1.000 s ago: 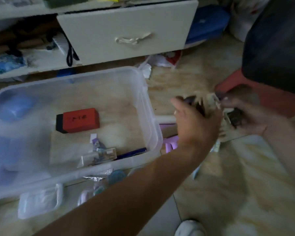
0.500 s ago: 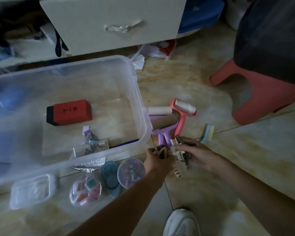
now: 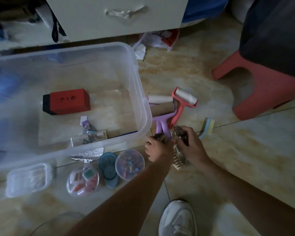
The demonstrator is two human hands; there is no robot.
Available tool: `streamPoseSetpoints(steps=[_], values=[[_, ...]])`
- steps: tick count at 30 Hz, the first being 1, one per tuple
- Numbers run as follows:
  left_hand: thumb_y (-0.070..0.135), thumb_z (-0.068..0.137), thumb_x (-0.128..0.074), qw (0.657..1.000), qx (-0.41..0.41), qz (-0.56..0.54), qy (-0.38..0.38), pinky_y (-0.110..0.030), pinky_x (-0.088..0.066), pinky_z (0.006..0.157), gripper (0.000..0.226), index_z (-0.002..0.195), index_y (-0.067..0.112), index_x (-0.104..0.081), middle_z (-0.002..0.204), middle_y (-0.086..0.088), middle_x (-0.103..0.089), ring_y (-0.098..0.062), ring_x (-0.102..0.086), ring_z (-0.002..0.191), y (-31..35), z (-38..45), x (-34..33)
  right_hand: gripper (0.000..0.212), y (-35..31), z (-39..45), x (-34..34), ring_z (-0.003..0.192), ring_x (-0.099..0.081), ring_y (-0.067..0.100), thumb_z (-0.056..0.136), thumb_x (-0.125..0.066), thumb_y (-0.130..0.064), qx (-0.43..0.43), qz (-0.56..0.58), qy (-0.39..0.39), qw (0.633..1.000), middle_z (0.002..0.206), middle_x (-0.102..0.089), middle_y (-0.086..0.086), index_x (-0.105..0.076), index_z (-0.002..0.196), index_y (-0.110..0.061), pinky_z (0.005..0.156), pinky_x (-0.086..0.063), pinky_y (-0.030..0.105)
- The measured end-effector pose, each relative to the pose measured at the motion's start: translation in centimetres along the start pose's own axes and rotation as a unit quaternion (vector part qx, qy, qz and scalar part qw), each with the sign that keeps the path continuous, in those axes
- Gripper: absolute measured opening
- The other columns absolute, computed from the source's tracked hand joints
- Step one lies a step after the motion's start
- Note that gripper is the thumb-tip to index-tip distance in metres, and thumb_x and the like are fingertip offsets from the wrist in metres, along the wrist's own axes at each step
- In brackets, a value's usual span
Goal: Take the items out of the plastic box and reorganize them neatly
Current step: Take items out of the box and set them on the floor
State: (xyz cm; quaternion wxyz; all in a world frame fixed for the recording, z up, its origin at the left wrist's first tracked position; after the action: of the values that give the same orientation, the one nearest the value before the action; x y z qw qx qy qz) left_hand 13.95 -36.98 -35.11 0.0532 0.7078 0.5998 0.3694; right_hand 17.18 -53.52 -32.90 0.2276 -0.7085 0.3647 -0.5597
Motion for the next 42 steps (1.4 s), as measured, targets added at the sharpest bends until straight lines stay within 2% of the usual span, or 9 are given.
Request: streamPoseSetpoints(steps=[9, 16, 19, 21, 24, 26, 31, 35, 42], values=[[0.057, 0.078, -0.054, 0.997, 0.023, 0.077, 0.002, -0.05, -0.02, 0.114, 0.092, 0.147, 0.011, -0.017, 0.153, -0.015, -0.023, -0.033, -0.02, 0.142, 1.2, -1.1, 0.4, 0.037, -1.2, 0.0, 0.3, 0.112, -0.051, 0.022, 0.1, -0.045, -0.033, 0.02, -0.058, 0.1, 0.993, 0.124, -0.053, 0.012, -0.052, 0.127, -0.009, 0.091, -0.046, 0.036], [0.046, 0.084, -0.053, 0.973, -0.158, 0.161, -0.043, -0.044, -0.01, 0.12, 0.086, 0.152, 0.011, -0.013, 0.159, -0.011, -0.009, -0.033, -0.005, 0.146, 6.5, -8.7, 2.5, 0.022, -11.6, 0.7, 10.1, 0.102, -0.053, 0.033, 0.094, -0.045, -0.01, 0.134, -0.03, 0.312, 0.94, 0.105, -0.058, 0.021, -0.06, 0.104, 0.002, 0.091, -0.041, 0.037], [0.051, 0.085, -0.044, 0.943, -0.265, 0.195, -0.043, -0.05, -0.024, 0.115, 0.068, 0.143, 0.015, -0.034, 0.15, -0.008, -0.028, -0.032, -0.021, 0.138, 9.7, -12.3, 6.5, 0.023, -19.3, -0.1, 12.4, 0.104, -0.053, 0.027, 0.094, -0.044, -0.005, 0.184, -0.016, 0.32, 0.929, 0.11, -0.058, 0.02, -0.059, 0.111, 0.0, 0.087, -0.036, 0.019], [0.055, 0.083, -0.031, 0.914, -0.348, 0.206, -0.019, -0.044, -0.038, 0.105, 0.06, 0.129, 0.019, -0.05, 0.131, -0.005, -0.049, -0.024, -0.04, 0.12, 11.8, -15.0, 10.6, 0.025, -24.3, -1.1, 12.1, 0.103, -0.053, 0.022, 0.096, -0.043, -0.009, 0.211, -0.002, 0.3, 0.93, 0.113, -0.058, 0.017, -0.059, 0.115, -0.004, 0.085, -0.034, 0.014], [0.034, 0.091, -0.05, 0.904, -0.396, 0.157, 0.034, -0.035, -0.05, 0.087, 0.029, 0.108, 0.014, -0.061, 0.109, -0.005, -0.058, -0.021, -0.052, 0.1, 13.0, -17.7, 18.4, 0.022, -31.4, -3.3, 10.4, 0.1, -0.052, 0.019, 0.096, -0.045, -0.011, 0.279, -0.003, 0.264, 0.923, 0.111, -0.056, 0.014, -0.058, 0.113, -0.006, 0.082, -0.041, 0.024], [0.015, 0.086, -0.055, 0.906, -0.387, 0.139, 0.104, -0.034, -0.05, 0.075, 0.016, 0.097, 0.009, -0.063, 0.101, -0.009, -0.059, -0.025, -0.056, 0.092, 13.0, -18.0, 24.1, 0.017, -35.6, -4.6, 8.5, 0.095, -0.049, 0.016, 0.093, -0.049, -0.008, 0.319, -0.018, 0.23, 0.919, 0.106, -0.055, 0.013, -0.059, 0.106, -0.005, 0.078, -0.04, 0.026], [0.011, 0.08, -0.053, 0.929, -0.277, 0.174, 0.173, -0.036, -0.048, 0.08, 0.022, 0.096, 0.008, -0.067, 0.101, -0.012, -0.063, -0.028, -0.056, 0.095, 10.6, -12.7, 34.0, 0.012, -42.3, -5.2, 2.7, 0.089, -0.055, 0.028, 0.085, -0.05, -0.007, 0.34, -0.077, 0.128, 0.928, 0.092, -0.059, 0.013, -0.062, 0.087, -0.007, 0.076, -0.041, 0.032], [0.007, 0.073, -0.051, 0.951, -0.198, 0.199, 0.132, -0.035, -0.056, 0.078, 0.028, 0.091, 0.008, -0.072, 0.092, -0.01, -0.069, -0.027, -0.064, 0.089, 8.8, -5.4, 37.2, 0.011, -42.2, -2.0, -4.1, 0.088, -0.059, 0.024, 0.087, -0.057, -0.006, 0.263, -0.137, -0.03, 0.954, 0.093, -0.059, 0.007, -0.067, 0.091, -0.008, 0.074, -0.04, 0.026], [0.008, 0.088, -0.057, 0.959, -0.144, 0.244, 0.013, -0.032, -0.054, 0.083, 0.017, 0.103, 0.004, -0.066, 0.104, -0.012, -0.066, -0.026, -0.062, 0.094, 5.0, 5.2, 34.4, 0.019, -35.9, 3.6, -15.6, 0.097, -0.061, 0.021, 0.095, -0.055, -0.018, 0.145, -0.239, -0.236, 0.931, 0.108, -0.068, 0.006, -0.069, 0.107, -0.011, 0.076, -0.043, 0.025]])
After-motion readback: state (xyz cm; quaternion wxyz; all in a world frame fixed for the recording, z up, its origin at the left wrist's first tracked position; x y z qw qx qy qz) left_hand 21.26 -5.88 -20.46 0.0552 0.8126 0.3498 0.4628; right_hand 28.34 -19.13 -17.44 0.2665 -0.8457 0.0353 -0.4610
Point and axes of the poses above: each hand's wrist, its own z-axis towards the middle knuckle, its own x-axis out of the back of the hand, y = z × x, the point moved 9 cm from there along z, towards the middle knuckle
